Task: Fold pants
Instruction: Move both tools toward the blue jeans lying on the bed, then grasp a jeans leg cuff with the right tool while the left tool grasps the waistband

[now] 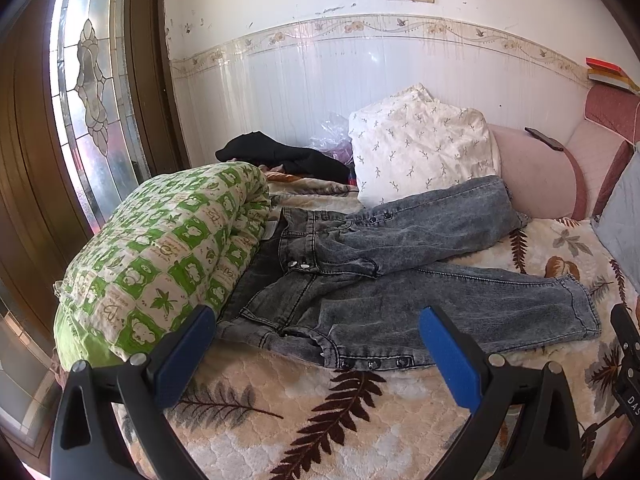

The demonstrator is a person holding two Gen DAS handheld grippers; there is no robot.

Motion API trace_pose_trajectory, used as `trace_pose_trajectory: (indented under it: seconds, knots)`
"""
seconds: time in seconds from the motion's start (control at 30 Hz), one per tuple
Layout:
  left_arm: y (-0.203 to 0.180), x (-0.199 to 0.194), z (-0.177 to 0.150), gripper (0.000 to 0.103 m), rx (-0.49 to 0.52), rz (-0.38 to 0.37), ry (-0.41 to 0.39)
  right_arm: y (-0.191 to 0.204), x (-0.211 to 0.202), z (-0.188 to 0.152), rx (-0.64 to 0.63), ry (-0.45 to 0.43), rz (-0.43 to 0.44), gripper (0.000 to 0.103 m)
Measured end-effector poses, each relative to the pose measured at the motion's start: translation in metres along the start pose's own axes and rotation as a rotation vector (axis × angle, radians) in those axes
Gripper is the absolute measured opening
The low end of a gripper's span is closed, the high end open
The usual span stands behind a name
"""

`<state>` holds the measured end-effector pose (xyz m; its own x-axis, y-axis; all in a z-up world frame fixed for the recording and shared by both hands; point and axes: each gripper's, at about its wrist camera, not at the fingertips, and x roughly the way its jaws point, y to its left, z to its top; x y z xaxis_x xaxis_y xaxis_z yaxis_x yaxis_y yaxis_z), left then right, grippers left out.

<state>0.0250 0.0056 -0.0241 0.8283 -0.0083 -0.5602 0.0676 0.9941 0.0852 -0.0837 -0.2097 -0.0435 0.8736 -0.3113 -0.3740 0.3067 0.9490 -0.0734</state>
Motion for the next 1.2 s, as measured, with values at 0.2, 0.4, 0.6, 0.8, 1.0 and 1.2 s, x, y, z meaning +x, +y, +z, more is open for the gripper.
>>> trace_pose_trajectory:
  seconds: [0.2,0.4,0.6,0.8,1.0,1.2]
  knots:
    - [0.001,0.007,0.0,0.103,0.002,0.003,0.005,0.003,0.002,-0.001,-0.012,0.006,-0.001,0.103]
    - [-0.001,0.017,0.001,0.103,0.004,-0.001,0.01,0.004,0.007,-0.002,-0.026,0.018,0.0,0.103]
    - [-0.005,0.038,0.009,0.103,0.014,-0.002,0.02,-0.008,0.023,0.011,0.004,0.044,0.009,0.103]
    - [-0.018,0.07,0.025,0.103,0.039,-0.006,0.022,-0.024,0.065,0.039,0.013,0.072,0.016,0.103]
    - [-0.03,0.123,0.062,0.103,0.062,-0.022,0.048,-0.051,0.146,0.078,0.078,0.159,0.073,0.103]
    - [-0.025,0.217,0.119,0.103,0.046,-0.008,0.173,-0.091,0.26,0.106,0.238,0.328,0.163,0.103]
